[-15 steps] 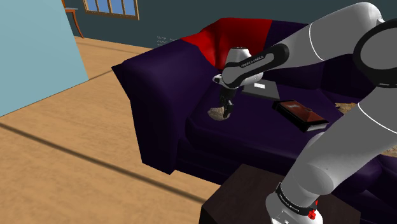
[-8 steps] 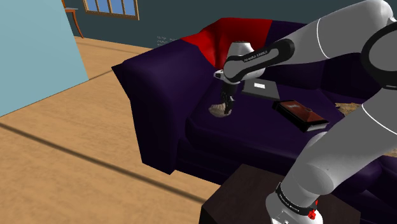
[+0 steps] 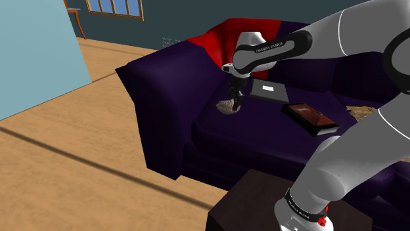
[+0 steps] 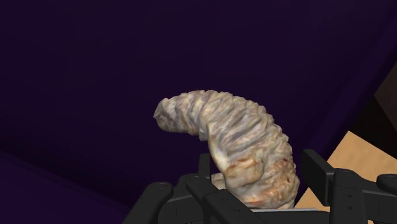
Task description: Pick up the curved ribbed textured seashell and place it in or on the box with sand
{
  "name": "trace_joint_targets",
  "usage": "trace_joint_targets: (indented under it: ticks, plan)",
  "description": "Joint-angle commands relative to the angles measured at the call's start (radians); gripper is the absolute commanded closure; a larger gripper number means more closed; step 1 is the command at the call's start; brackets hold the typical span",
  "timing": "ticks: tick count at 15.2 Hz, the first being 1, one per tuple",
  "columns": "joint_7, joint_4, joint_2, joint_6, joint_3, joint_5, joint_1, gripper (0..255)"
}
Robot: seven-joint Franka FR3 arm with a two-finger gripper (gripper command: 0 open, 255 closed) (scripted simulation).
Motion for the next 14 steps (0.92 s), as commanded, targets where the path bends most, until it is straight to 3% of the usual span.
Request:
trace_joint_targets:
  ticks: [1,10,14]
  plan:
    - [0.002,0.019,-0.012,-0.031,0.002,-0.001,0.0,255]
    - [0.006,0.107,-0.038,-0.145,0.008,-0.003,0.0,255]
    - [-0.073,0.058,-0.107,-0.162,-0.048,-0.035,-0.041,255]
